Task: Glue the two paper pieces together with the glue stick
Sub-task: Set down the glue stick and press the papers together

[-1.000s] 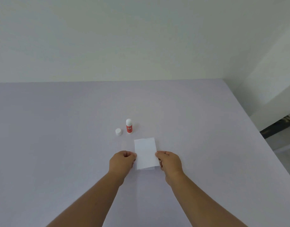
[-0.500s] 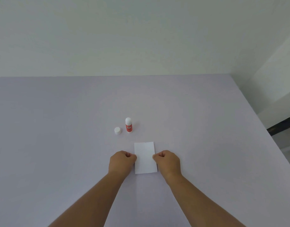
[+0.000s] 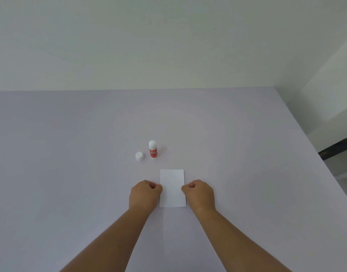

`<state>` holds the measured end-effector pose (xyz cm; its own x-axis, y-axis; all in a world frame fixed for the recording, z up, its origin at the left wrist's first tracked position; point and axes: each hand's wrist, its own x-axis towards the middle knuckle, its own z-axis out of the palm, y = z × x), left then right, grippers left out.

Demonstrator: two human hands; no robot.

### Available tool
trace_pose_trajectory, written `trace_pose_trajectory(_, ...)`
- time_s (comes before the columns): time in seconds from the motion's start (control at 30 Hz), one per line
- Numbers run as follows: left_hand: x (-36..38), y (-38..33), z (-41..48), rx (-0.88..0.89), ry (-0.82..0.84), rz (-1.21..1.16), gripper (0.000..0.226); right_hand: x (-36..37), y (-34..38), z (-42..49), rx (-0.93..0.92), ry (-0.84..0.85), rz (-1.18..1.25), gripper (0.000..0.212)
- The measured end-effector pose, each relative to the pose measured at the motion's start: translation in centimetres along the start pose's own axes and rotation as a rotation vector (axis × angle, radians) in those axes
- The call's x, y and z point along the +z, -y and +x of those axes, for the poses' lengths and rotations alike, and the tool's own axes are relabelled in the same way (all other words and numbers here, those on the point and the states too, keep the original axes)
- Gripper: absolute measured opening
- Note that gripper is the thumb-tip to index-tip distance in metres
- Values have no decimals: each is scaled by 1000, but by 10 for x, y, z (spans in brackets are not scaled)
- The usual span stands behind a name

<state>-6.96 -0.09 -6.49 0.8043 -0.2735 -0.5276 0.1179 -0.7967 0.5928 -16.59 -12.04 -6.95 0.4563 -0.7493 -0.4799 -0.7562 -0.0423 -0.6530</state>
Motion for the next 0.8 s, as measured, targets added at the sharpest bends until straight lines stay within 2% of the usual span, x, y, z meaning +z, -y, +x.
trace_pose_trajectory(0.37,2,-1,3,4,-8,54,25,1,1,2,8,-28,-9,12)
trace_pose_trajectory(0.53,3,-1,4,-2,-5,71,25,3,3,3,28,-35,-36,20)
trace_pose_trajectory(0.7,4,-5,3,-8,-6,108,22,4,5,2,18,-42,-82,13)
trace_pose_trajectory(0.8,6,-6,2,-13,-14,106,20,4,6,2,15,-53,-107,18)
